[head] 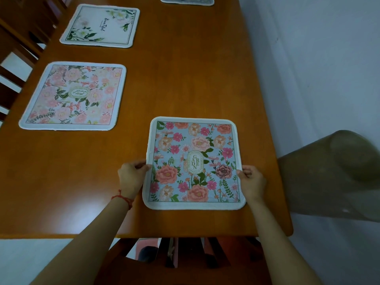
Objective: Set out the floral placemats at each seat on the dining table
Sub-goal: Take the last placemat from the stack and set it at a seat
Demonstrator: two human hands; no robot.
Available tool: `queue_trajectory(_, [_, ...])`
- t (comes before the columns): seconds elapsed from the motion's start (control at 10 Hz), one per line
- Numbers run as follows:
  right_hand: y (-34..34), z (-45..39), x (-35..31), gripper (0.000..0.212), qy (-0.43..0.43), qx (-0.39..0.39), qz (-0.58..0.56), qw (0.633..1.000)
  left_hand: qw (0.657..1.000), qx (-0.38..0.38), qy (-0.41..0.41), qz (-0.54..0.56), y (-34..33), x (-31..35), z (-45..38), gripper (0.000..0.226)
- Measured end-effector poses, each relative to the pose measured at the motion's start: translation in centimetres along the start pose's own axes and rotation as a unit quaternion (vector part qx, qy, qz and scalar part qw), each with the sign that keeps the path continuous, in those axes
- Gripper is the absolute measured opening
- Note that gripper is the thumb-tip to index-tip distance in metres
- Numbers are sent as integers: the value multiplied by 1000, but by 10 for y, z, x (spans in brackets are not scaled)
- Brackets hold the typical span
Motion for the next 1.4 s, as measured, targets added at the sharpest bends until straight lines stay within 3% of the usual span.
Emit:
queue_trajectory(1.0, [2,2,-3,22,2,-9,15,1000,1000,-1,-26,-12,-5,-7,1,27])
queue_trajectory(1.2, [6,8,-4,23,26,11,47,998,992,16,-105,-70,-3,-2,7,26])
queue_trajectory(1.4, [10,15,-10,29,84,-7,118,989,967,-37,-192,-162,-4,3,6,33])
Point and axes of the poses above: each hand's wrist, its own z-axis away from the middle knuckle, its own y-axis out of the back of the hand, x = y × z, the point moved 1 cm from there along -z, towards the middle knuckle, and after that the axes turned 1 degree about -y, right-handed, at the moved point
